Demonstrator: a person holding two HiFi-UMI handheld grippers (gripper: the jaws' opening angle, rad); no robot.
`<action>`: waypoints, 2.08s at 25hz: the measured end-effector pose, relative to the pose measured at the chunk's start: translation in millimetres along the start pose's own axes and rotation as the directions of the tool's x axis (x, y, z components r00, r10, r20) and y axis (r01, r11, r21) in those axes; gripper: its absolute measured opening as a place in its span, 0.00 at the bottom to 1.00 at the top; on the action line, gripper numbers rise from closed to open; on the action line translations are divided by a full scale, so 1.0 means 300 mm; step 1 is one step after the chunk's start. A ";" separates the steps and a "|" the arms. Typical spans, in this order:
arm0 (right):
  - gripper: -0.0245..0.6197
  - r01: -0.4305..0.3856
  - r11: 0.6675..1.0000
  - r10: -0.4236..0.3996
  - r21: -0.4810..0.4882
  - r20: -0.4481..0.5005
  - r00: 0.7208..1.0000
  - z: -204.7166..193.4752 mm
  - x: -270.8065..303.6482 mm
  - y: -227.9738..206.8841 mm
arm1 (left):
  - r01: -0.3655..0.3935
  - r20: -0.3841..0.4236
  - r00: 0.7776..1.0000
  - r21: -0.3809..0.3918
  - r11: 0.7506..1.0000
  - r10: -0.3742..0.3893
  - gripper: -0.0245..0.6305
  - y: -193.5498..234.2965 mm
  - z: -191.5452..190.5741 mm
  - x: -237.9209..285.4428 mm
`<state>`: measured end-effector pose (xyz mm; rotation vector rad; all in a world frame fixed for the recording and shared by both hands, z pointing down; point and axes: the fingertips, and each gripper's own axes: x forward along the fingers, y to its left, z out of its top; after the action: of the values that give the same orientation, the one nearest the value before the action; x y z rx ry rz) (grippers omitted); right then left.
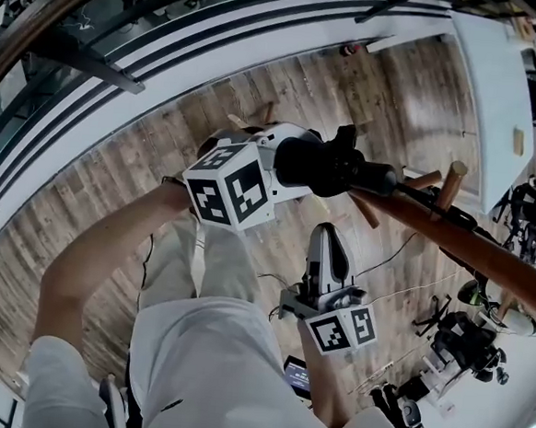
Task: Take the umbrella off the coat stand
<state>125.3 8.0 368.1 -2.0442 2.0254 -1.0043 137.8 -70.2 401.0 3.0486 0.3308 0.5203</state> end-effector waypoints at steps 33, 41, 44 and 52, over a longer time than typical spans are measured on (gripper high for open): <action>0.12 -0.057 0.996 0.064 -0.062 0.116 0.991 0.228 -0.084 0.179 | -0.105 0.005 0.994 0.002 0.994 0.105 0.39 0.043 0.266 -0.199; 0.12 -0.070 0.995 0.079 -0.070 0.141 0.987 0.275 -0.098 0.222 | -0.154 0.013 0.988 -0.028 0.988 0.155 0.39 0.068 0.320 -0.250; 0.12 -0.075 0.995 0.085 -0.073 0.154 0.984 0.291 -0.113 0.230 | -0.170 0.012 0.985 -0.026 0.985 0.170 0.39 0.065 0.343 -0.270; 0.12 -0.088 0.992 0.104 -0.093 0.193 0.976 0.341 -0.138 0.265 | -0.219 0.024 0.975 -0.038 0.975 0.220 0.39 0.040 0.395 -0.349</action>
<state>112.5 -1.2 232.9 -1.9739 2.0711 -0.6797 83.0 -103.8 256.0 3.0719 -0.0174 0.4858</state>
